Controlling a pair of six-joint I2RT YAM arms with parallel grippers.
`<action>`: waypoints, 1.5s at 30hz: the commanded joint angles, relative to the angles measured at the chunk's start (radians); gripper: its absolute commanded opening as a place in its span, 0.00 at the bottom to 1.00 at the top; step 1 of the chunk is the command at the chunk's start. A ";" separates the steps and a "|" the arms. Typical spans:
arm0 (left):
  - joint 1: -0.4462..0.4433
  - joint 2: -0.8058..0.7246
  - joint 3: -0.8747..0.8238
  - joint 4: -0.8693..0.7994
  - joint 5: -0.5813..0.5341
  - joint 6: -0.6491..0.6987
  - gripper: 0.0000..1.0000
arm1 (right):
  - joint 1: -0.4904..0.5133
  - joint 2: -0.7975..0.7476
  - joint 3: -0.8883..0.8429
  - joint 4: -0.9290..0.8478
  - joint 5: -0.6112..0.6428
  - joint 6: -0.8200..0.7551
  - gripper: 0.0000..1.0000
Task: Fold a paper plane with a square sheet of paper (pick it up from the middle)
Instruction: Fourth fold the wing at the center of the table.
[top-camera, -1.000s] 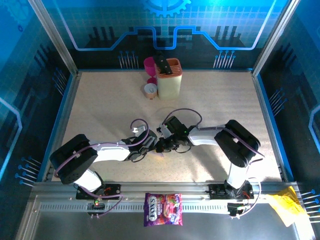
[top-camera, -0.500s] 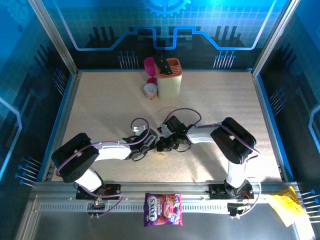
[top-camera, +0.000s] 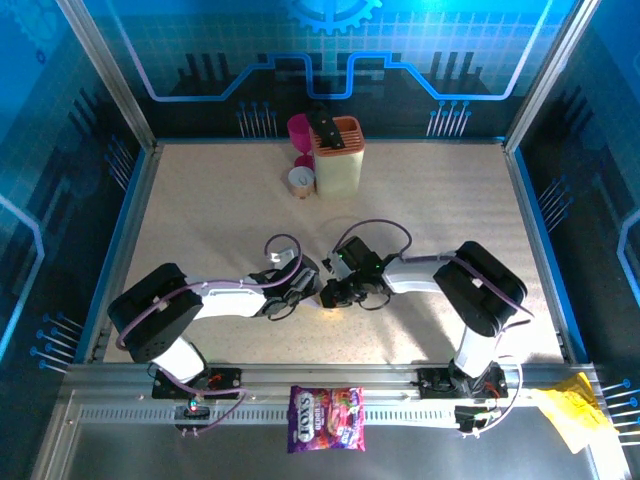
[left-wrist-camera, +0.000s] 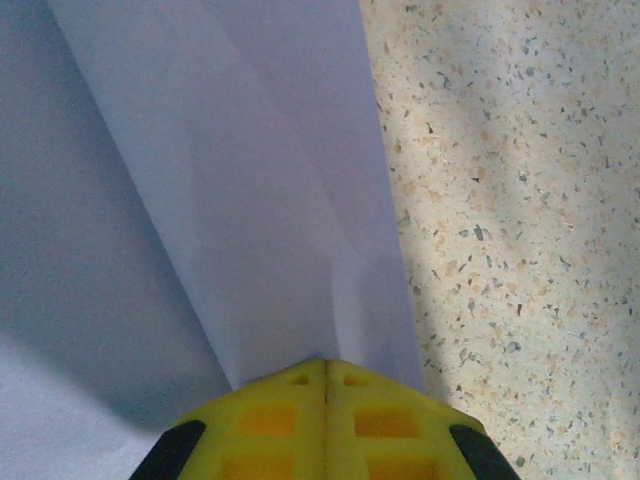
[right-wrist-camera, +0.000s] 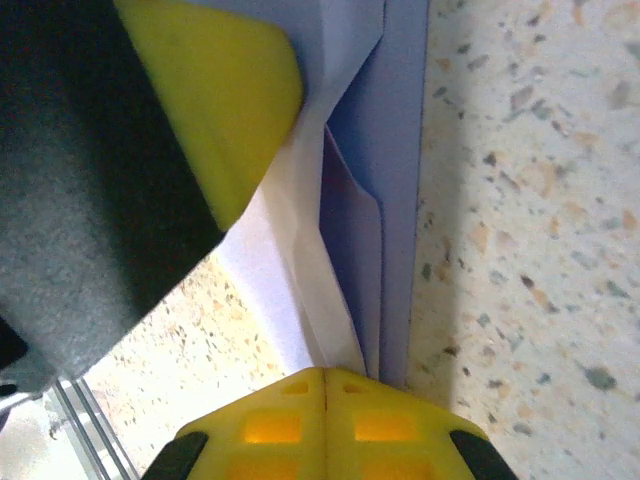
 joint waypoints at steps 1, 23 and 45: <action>0.008 0.047 -0.016 -0.096 -0.007 -0.010 0.00 | -0.004 -0.011 -0.070 -0.123 0.024 -0.015 0.00; 0.013 0.043 -0.036 -0.092 -0.010 -0.024 0.00 | -0.065 -0.189 -0.216 -0.183 0.043 0.016 0.00; 0.013 0.058 -0.022 -0.095 0.007 -0.022 0.00 | -0.017 0.013 0.119 -0.035 -0.068 0.115 0.00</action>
